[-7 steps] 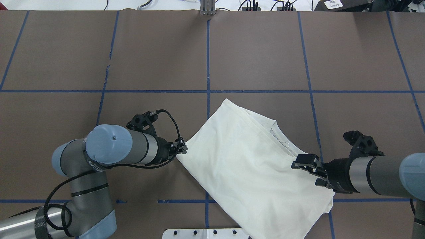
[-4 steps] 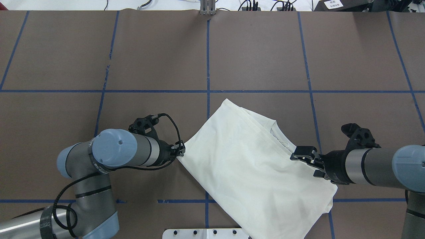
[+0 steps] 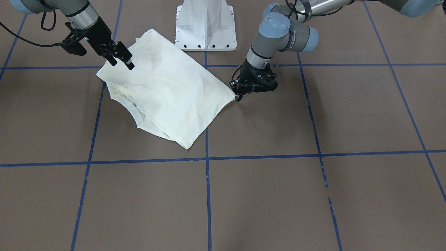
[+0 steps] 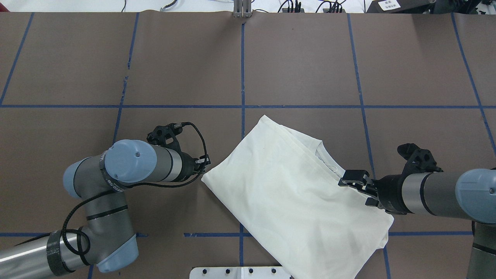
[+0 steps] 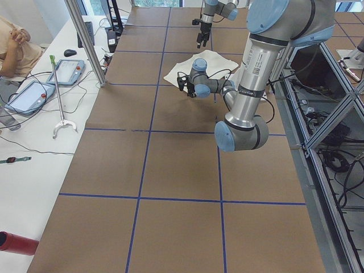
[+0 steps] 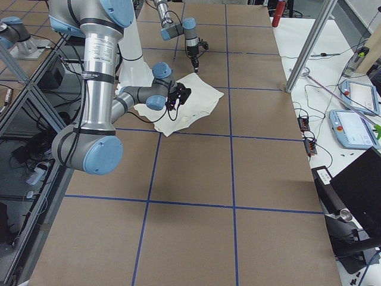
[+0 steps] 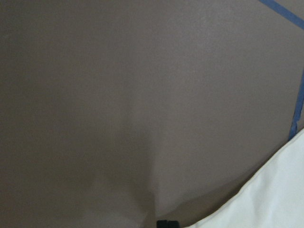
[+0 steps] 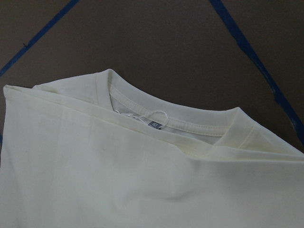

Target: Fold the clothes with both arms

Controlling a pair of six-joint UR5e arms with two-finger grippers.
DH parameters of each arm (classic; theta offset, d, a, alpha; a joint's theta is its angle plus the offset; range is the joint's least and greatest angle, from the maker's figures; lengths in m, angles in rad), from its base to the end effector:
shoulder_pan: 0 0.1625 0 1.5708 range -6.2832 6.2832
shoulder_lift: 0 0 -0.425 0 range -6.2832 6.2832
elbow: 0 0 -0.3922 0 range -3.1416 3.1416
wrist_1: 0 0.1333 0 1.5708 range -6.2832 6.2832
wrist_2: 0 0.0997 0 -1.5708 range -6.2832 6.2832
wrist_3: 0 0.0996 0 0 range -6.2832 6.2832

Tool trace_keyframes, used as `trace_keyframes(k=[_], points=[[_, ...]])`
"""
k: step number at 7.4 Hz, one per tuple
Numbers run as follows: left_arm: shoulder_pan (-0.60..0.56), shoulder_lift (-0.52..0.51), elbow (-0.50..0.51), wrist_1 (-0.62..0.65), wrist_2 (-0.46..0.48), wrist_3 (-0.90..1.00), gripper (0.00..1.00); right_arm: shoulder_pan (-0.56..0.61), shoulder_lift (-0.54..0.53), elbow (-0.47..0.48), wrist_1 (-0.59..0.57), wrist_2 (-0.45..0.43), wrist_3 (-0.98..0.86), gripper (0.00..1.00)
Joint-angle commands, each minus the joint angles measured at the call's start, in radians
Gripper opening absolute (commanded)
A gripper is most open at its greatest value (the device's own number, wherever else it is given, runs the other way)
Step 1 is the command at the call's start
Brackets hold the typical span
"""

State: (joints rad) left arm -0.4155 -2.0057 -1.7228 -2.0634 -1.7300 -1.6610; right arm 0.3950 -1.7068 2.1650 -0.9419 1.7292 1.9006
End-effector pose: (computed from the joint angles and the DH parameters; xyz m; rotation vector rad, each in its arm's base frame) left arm 0.5375 -0.3656 0.2892 0.0331 1.0928 -0.3688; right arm -0.3494 -0.2731 0.3676 -0.1086 -1.1050 0.5642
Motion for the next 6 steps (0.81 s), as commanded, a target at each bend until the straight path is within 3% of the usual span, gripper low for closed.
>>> trace_keyframes(k=[1, 2, 3, 4, 6], points=[[-0.026, 0.002, 0.0, 0.002, -0.002, 0.047, 0.0, -0.001, 0.004, -0.016, 0.002, 0.0, 0.0, 1.0], [-0.022, -0.004, -0.003, 0.002, -0.003, 0.035, 0.0, -0.002, 0.004, -0.017, 0.002, 0.0, 0.0, 1.0], [-0.022, -0.017, -0.009, 0.003, -0.003, 0.024, 0.49, -0.001, 0.004, -0.017, 0.002, 0.0, 0.0, 1.0], [-0.014, -0.021, -0.009, 0.005, -0.005, -0.017, 0.64, 0.002, 0.004, -0.016, 0.003, 0.0, 0.0, 1.0], [0.026, -0.019, -0.009, 0.005, -0.002, -0.066, 0.65, 0.103, 0.059, -0.019, -0.005, 0.021, -0.002, 1.0]])
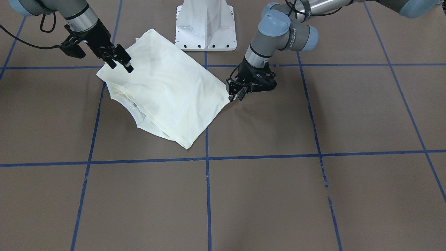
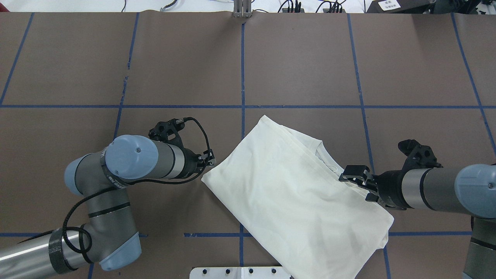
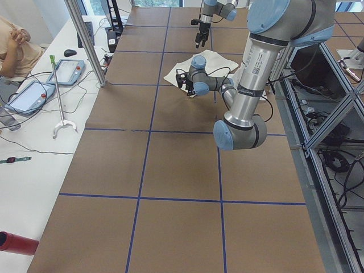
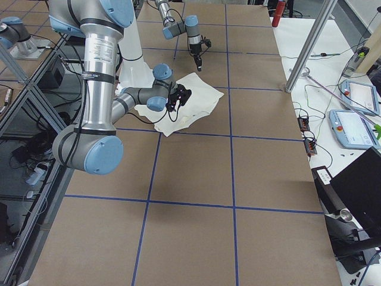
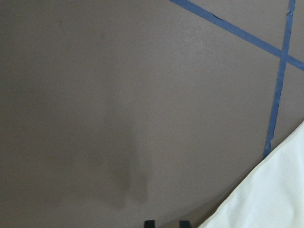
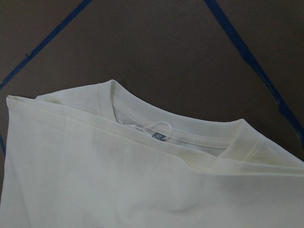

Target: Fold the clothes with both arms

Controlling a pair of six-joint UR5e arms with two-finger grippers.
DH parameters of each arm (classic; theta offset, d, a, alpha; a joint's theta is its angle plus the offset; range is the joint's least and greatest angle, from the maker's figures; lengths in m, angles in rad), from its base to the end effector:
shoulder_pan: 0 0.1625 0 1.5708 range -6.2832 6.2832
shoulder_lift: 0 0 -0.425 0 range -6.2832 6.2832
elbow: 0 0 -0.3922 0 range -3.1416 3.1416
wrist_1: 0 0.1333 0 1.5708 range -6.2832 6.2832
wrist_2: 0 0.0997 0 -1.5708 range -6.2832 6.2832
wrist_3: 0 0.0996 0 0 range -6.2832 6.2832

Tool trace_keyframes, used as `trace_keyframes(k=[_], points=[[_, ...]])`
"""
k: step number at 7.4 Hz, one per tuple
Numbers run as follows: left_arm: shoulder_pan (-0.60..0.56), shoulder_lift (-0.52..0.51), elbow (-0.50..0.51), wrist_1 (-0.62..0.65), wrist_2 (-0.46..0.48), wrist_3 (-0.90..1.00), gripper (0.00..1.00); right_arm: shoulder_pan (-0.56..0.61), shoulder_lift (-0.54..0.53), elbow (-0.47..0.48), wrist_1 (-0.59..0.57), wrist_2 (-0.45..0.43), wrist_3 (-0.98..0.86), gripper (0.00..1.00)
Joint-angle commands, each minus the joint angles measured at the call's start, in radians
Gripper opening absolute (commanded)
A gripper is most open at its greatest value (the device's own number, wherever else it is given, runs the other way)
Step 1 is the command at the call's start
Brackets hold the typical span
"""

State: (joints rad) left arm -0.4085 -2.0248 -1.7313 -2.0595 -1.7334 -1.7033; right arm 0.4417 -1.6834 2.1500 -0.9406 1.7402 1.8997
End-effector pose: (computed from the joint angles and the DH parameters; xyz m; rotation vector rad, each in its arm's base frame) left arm 0.5403 -0.3616 0.2736 0.0071 1.1181 -0.3943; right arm -0.3438 -0.2914 0.3645 -0.0916 -1.1193 0.5968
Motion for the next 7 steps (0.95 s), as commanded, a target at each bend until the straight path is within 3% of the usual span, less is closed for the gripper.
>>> trace_keyframes(k=[1, 5, 6, 7], points=[[0.025, -0.002, -0.001, -0.001, 0.002, -0.051, 0.65, 0.071, 0.053, -0.025, -0.006, 0.012, -0.001, 1.0], [0.047, 0.0, 0.016, -0.001, 0.002, -0.058, 0.54, 0.08, 0.082, -0.024, -0.006, 0.033, 0.004, 1.0], [0.047, 0.0, 0.016, -0.001, 0.002, -0.059, 0.4, 0.08, 0.082, -0.024, -0.006, 0.033, 0.004, 1.0], [0.047, 0.003, 0.009, 0.001, 0.002, -0.059, 0.0, 0.081, 0.083, -0.021, -0.006, 0.033, 0.007, 1.0]])
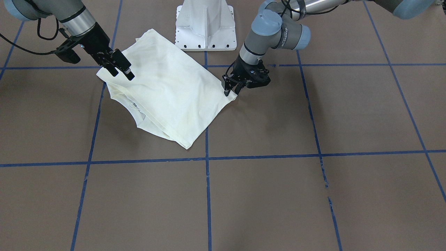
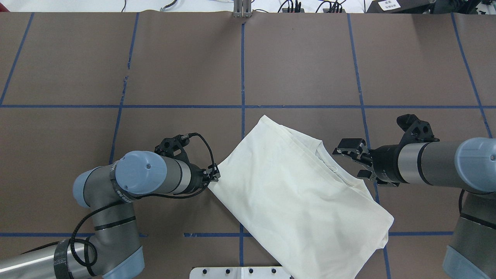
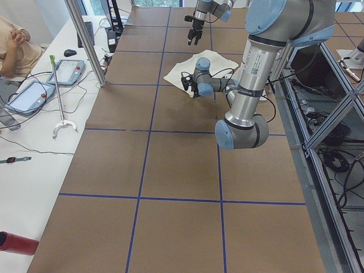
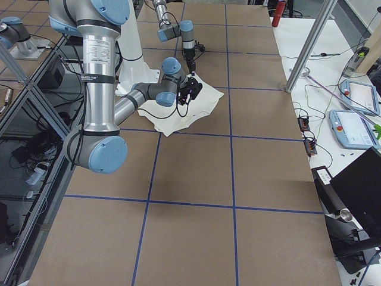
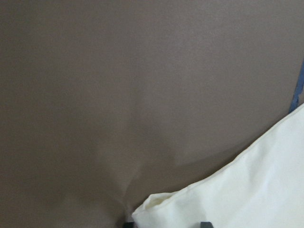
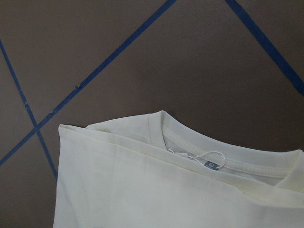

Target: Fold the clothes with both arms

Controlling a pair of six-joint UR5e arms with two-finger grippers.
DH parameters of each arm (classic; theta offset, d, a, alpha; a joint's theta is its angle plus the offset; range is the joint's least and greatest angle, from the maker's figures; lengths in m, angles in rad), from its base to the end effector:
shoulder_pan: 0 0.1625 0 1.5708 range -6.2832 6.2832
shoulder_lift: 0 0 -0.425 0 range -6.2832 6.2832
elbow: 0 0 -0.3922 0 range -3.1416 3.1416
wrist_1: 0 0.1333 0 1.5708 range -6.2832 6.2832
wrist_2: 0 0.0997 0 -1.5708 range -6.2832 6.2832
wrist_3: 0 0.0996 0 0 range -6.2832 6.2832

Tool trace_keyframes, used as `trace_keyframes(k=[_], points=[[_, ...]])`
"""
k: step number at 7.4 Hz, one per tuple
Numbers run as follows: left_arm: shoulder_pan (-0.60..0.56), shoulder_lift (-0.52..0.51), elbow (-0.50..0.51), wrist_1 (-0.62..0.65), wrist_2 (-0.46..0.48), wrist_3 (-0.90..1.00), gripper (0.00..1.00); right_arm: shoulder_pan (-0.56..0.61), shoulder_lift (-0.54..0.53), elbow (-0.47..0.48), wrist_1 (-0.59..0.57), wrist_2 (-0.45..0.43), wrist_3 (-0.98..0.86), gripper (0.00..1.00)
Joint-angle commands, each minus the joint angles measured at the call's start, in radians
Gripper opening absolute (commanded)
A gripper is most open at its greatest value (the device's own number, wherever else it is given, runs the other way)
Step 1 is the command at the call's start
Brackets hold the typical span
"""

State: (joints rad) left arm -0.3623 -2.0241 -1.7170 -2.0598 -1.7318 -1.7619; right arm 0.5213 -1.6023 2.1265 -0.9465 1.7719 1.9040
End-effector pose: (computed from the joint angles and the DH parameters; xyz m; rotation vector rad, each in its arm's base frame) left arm 0.5599 -0.3377 0.2806 -0.0518 1.1028 -0.4090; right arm -0.3390 -0.3254 0.3400 -0.0716 -1.1786 0.6401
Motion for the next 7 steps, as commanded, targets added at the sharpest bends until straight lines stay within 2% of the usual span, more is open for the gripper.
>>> trace_keyframes(k=[1, 3, 5, 6, 7], points=[[0.0, 0.001, 0.0, 0.0, 0.005, 0.005, 0.0, 0.002, 0.002, 0.003, 0.0, 0.003, 0.004, 1.0], [-0.018, 0.007, 0.001, 0.001, 0.011, 0.01, 0.0, 0.002, 0.009, 0.003, -0.002, 0.001, 0.006, 1.0], [-0.119, 0.007, 0.028, 0.001, 0.009, 0.106, 0.0, 0.0, 0.01, 0.0, -0.002, 0.001, 0.007, 1.0], [-0.189, -0.001, 0.095, -0.003, 0.008, 0.175, 0.0, 0.0, 0.01, -0.005, -0.002, 0.001, 0.007, 1.0], [-0.275, -0.045, 0.216, -0.035, 0.02, 0.197, 0.0, -0.001, 0.015, -0.008, -0.002, -0.002, 0.009, 1.0]])
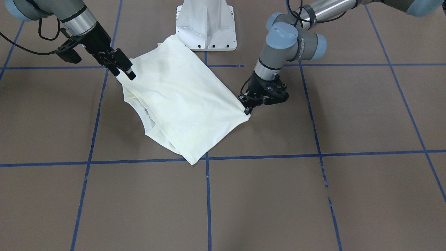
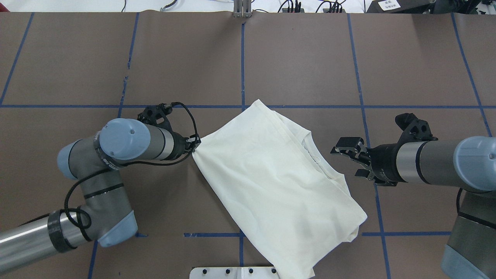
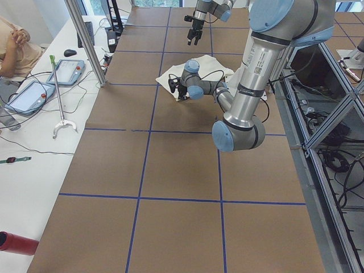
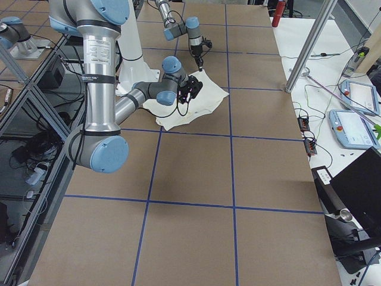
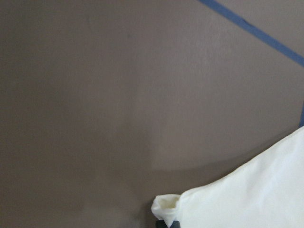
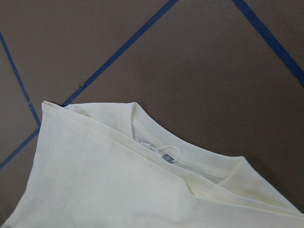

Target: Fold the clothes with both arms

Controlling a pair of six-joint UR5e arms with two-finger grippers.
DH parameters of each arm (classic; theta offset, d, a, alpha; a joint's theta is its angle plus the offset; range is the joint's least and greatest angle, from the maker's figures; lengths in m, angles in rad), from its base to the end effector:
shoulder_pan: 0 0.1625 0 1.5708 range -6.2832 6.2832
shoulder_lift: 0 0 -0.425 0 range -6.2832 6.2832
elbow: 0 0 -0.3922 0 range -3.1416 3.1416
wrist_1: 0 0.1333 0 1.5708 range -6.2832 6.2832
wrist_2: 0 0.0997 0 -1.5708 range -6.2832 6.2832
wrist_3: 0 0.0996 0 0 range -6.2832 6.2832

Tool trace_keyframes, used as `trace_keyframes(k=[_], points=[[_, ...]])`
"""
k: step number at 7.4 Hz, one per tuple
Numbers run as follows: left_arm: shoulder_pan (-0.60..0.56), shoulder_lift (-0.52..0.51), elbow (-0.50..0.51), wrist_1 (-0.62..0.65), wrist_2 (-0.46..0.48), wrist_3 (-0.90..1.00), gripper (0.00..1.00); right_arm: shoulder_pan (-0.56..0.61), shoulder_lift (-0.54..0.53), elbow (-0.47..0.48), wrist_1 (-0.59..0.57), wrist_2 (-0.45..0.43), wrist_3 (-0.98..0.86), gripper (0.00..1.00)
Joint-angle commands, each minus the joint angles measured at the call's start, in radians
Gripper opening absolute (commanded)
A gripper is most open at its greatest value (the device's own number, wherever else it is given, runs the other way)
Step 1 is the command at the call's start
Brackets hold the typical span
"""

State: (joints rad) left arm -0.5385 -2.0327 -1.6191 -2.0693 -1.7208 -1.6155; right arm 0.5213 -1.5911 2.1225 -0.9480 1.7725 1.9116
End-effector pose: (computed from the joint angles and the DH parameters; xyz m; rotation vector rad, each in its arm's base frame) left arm 0.5128 -0.4443 0.3196 0.1142 1.0193 -0.4562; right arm -0.3416 -0.3269 0.3370 -0.0759 -1.1844 0.6449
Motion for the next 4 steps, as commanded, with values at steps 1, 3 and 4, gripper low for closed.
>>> trace_keyframes(k=[1, 3, 4], points=[[-0.177, -0.172, 0.304, -0.1, 0.024, 0.051, 0.0, -0.001, 0.008, -0.015, 0.0, -0.004, 0.0, 1.0], [-0.237, -0.387, 0.619, -0.292, 0.027, 0.069, 0.0, 0.0, 0.057, -0.044, 0.002, -0.004, 0.001, 1.0], [-0.253, -0.426, 0.695, -0.332, 0.026, 0.069, 0.0, -0.001, 0.086, -0.067, 0.002, -0.005, 0.001, 1.0]])
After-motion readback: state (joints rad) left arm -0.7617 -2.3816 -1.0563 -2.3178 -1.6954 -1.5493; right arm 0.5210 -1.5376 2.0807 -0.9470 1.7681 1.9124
